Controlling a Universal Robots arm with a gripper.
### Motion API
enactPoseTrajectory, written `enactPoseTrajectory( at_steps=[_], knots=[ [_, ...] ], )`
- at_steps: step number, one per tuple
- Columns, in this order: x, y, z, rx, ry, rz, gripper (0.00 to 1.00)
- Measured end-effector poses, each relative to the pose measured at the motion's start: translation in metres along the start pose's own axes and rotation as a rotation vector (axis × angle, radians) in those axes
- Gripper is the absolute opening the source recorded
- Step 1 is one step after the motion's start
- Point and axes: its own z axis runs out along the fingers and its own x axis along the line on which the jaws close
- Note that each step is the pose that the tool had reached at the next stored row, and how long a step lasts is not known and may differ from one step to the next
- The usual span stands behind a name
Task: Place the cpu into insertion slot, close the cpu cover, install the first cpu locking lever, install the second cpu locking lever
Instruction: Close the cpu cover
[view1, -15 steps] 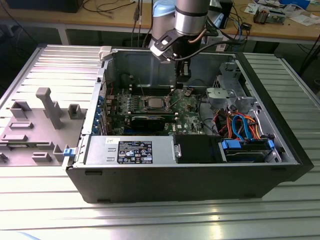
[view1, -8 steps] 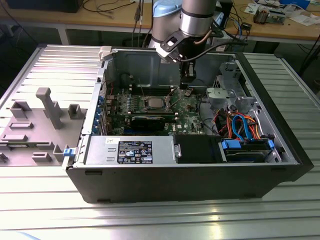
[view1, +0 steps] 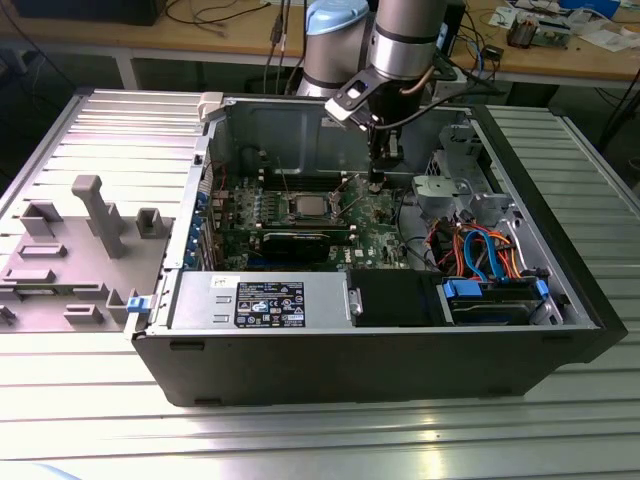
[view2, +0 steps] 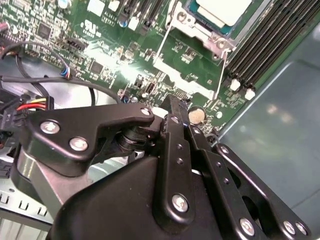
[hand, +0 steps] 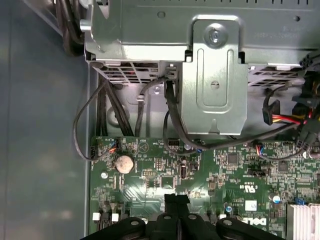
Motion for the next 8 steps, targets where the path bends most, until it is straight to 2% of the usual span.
enactPoseTrajectory(
  at_steps=[5, 8],
  knots=[
    [0.0002, 0.0009, 0.0085, -0.0001, 0.0003, -0.005, 0.11],
    [0.0002, 0.0006, 0.0101, 0.0002, -0.0001, -0.006, 0.11]
  ],
)
